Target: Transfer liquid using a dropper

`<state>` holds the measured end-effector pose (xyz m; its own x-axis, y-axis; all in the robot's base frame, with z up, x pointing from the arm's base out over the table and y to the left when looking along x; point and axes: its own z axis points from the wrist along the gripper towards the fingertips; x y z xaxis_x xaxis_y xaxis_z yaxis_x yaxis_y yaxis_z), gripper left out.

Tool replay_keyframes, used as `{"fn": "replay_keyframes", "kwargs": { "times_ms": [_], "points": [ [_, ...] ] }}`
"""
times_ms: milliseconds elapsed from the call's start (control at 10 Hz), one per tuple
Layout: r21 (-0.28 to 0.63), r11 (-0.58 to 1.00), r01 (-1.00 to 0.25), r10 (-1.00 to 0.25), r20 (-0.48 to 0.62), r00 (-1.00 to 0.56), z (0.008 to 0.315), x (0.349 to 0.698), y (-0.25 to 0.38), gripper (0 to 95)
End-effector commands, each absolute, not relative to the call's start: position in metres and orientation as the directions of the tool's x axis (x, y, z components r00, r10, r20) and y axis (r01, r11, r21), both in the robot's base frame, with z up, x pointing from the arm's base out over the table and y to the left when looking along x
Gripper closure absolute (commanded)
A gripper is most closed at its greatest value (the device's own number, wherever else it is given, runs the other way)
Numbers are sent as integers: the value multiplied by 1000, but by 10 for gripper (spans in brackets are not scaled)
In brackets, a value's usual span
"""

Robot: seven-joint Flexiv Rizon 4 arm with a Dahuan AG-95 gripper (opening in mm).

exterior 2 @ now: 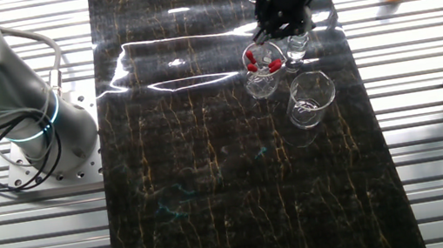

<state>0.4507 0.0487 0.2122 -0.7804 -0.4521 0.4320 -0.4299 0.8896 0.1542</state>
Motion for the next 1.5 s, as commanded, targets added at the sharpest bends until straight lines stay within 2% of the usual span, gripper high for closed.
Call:
{"fn": "replay_keyframes", "kwargs": {
  "times_ms": [100,600,1100,1500],
  "points": [
    [150,885,-440,-459,432,-776,197,454,55,950],
    [143,886,-442,-459,421,-783,153,469,61,950],
    [137,883,-450,-462,428,-777,132,467,59,950],
    [133,882,-453,-463,432,-774,128,461,58,950]
  ]
}}
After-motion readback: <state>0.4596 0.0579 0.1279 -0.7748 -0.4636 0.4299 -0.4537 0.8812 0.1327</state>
